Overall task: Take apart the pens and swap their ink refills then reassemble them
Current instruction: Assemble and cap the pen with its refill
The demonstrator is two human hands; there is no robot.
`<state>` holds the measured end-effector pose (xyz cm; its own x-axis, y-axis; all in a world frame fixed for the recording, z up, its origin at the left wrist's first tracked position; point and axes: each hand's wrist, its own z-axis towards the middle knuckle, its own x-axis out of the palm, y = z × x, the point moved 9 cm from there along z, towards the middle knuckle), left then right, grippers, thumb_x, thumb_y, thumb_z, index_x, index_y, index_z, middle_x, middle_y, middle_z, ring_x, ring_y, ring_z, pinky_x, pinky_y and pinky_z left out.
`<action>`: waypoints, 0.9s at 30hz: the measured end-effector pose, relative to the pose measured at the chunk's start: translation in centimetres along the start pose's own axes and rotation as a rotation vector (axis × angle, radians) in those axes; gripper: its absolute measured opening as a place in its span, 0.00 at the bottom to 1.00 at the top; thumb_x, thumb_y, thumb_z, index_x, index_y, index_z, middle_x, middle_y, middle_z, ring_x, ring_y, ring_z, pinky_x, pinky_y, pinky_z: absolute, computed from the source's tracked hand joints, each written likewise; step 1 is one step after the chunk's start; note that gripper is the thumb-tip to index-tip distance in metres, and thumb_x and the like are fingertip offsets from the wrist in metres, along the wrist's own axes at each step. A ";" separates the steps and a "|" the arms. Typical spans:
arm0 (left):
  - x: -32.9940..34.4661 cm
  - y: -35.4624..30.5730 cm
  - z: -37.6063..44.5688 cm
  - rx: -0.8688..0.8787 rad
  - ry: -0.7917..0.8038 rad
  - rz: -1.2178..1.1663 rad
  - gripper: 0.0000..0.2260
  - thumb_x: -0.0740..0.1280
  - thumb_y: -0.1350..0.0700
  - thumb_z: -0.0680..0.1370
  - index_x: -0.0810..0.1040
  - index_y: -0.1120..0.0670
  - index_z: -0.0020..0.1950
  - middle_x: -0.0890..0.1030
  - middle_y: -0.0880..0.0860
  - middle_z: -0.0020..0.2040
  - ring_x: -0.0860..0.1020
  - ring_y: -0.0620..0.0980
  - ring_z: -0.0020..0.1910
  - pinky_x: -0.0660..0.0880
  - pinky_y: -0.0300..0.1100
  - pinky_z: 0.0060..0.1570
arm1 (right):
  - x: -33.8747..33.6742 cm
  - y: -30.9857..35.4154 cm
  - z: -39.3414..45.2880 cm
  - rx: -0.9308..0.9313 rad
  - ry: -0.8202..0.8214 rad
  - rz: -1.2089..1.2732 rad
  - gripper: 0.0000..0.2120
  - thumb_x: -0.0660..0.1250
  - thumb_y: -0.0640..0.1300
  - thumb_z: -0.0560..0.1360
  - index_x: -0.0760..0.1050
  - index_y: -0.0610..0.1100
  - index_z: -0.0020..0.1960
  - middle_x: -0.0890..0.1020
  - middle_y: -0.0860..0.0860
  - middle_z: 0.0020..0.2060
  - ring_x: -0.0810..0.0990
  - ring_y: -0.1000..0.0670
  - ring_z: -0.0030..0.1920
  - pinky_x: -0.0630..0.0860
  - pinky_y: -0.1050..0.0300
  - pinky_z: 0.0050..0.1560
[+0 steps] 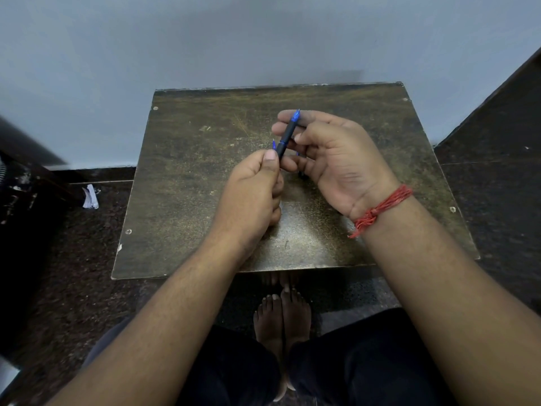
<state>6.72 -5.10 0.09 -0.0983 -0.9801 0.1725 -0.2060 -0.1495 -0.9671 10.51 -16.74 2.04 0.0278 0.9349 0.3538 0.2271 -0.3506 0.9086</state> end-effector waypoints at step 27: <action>0.0 -0.3 -0.2 -0.003 -0.021 0.025 0.14 0.54 0.54 0.87 0.75 0.58 0.50 0.64 0.45 0.26 0.58 0.41 0.21 0.56 0.34 0.22 | -0.2 0.4 -0.1 -0.079 -0.039 -0.169 0.07 0.73 0.39 0.75 0.75 0.41 0.45 0.81 0.47 0.34 0.80 0.51 0.34 0.80 0.56 0.37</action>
<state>6.61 -5.05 0.43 -0.0832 -0.9861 0.1442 -0.2066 -0.1245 -0.9705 10.52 -17.01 2.33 0.0335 0.9818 0.1869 0.1541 -0.1898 0.9696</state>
